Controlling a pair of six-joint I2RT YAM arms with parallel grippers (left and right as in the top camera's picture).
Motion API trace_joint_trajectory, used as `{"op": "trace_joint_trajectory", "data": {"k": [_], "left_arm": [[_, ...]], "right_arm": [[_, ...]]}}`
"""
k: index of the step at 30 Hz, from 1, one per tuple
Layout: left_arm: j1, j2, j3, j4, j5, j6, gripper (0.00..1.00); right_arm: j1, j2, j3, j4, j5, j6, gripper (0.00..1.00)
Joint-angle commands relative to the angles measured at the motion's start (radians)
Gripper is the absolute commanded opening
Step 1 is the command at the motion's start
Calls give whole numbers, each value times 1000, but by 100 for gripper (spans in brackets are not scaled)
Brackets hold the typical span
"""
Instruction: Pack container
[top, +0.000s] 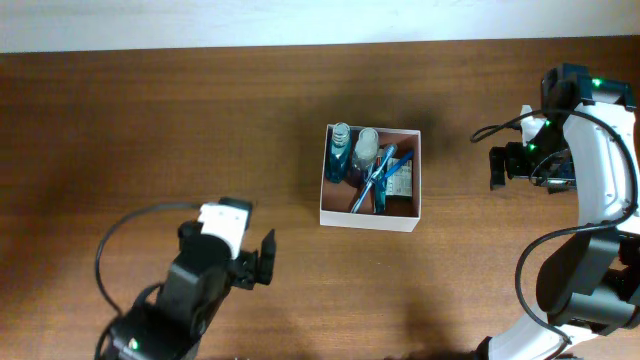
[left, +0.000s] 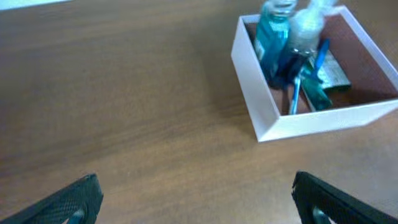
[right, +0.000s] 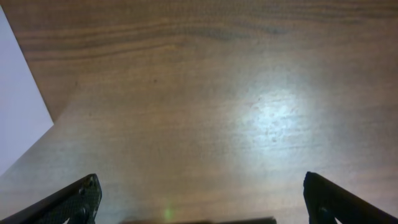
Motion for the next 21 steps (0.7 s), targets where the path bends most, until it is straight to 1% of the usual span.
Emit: {"op": "trace_joint_trajectory", "data": {"k": [1,6,8,14,15,18,21], "left_arm": [[61,-122,-134,87,112,41,100],[150,-284,-322,280,276,191,99],[188,-336,-387,345,319,218,99],[282,-441,-558,570,365,217,99],[298,-462,-589,628,368,217,99],[326,-505,-623,693,370,217,99],[357,-544,-638,718,375,217,99]], "right_arm": [[1,-24,-1,0,8,-7,99],[1,-24,-1,0,8,-7,99],[1,-24,-1,0,8,-7,99],[1,-24,-1,0,8,-7,99],[1,-24,-1,0,8,-7,99],[1,-24,-1,0,8,-7,99],[1,-24,-1,0,8,-7,99]]}}
